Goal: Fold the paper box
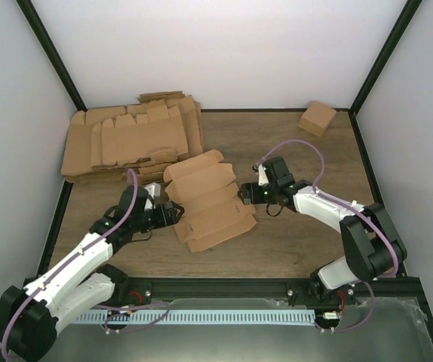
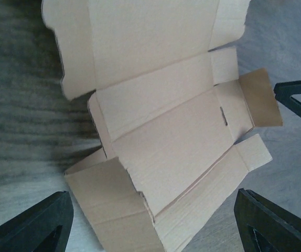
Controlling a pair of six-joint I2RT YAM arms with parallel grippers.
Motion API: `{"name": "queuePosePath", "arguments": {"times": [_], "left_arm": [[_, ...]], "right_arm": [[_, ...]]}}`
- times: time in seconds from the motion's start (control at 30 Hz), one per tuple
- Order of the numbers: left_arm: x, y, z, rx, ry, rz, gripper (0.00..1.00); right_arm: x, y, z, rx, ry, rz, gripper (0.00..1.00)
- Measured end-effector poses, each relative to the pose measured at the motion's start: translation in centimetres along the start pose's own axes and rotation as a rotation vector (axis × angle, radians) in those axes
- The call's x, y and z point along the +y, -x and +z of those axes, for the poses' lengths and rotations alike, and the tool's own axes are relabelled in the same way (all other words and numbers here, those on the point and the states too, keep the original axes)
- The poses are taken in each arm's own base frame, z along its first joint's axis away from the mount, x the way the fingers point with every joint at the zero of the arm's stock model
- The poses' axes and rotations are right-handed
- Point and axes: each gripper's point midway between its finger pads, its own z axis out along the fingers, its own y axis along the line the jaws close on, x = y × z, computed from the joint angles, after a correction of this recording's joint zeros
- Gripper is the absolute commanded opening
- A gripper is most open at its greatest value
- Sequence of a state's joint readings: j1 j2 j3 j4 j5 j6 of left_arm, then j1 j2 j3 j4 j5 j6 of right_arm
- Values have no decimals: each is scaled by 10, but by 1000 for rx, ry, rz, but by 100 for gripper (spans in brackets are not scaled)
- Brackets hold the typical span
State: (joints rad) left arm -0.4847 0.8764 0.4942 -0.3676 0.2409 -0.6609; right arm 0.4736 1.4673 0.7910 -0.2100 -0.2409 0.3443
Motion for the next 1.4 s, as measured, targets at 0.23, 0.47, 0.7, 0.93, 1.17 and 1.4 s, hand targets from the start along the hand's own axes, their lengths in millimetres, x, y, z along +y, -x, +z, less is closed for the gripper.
{"name": "queuePosePath", "arguments": {"times": [0.23,0.47,0.7,0.93,1.17,1.4], "left_arm": [[0,-15,3,53,-10,-43,88],[4,-24,4,76,18,-72,88],[16,-42,13,144,107,-71,89],[9,-40,8,137,161,-57,98],[10,-44,7,146,207,-69,98],[3,-37,6,127,241,-62,98]], "right_arm": [[-1,-12,5,34,-52,-37,83],[-12,-21,13,50,-145,-57,75],[-14,-37,23,77,-253,-117,45],[-23,-35,20,61,-310,-108,3],[-10,-14,0,-32,-270,-111,1],[5,-2,-17,-93,-209,-107,1]]}}
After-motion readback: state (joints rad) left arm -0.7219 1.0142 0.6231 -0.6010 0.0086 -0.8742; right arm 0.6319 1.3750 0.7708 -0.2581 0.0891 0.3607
